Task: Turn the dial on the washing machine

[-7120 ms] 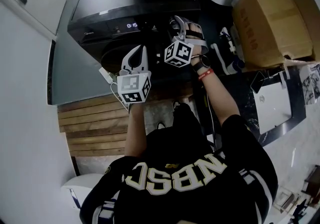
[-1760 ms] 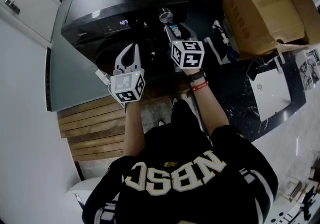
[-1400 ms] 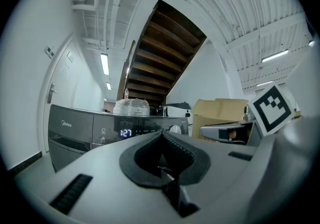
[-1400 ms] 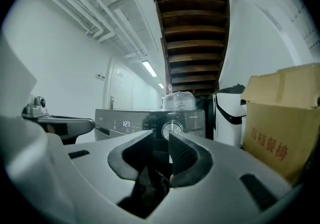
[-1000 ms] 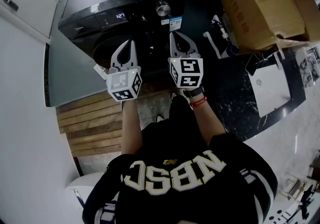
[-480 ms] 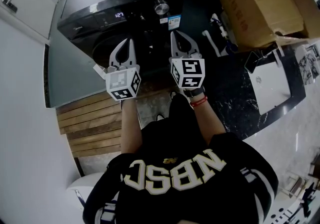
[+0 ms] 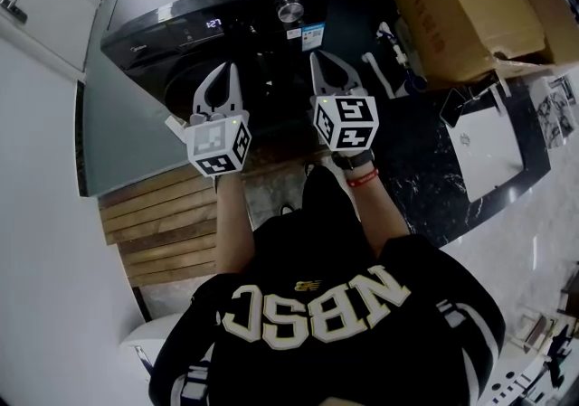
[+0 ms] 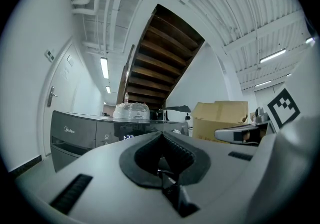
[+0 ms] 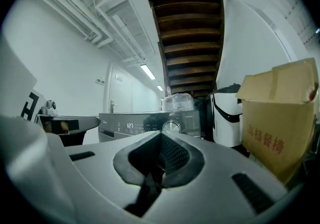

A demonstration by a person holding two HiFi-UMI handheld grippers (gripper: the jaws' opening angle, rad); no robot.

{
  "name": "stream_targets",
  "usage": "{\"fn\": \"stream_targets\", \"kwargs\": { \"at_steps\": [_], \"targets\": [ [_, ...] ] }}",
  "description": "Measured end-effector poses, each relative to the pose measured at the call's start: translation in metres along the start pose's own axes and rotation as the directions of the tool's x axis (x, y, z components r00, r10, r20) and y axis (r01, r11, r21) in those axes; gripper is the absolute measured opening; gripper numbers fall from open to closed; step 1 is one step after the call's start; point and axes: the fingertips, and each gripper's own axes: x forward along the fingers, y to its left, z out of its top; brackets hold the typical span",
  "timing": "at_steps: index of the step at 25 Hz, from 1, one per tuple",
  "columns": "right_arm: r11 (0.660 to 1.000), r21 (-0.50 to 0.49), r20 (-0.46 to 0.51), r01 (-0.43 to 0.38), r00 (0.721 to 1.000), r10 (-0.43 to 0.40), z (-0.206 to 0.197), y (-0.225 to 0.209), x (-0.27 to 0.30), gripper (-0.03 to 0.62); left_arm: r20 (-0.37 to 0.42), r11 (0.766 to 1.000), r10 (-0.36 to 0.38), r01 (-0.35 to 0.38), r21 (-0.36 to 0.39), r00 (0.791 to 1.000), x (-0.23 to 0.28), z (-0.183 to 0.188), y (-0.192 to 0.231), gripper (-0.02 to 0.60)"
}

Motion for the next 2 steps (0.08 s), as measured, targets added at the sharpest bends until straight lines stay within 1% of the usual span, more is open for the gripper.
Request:
{"fn": "stream_targets", "kwargs": {
  "at_steps": [2],
  "targets": [
    [1.0,-0.002,-0.003,-0.007,1.0,0.007,0.0001,-0.0004,0.0016,0.008,0.001,1.0,-0.005,0.005,0.001,1.0,0.0012,0.0004,0.002,0.014]
  ]
}}
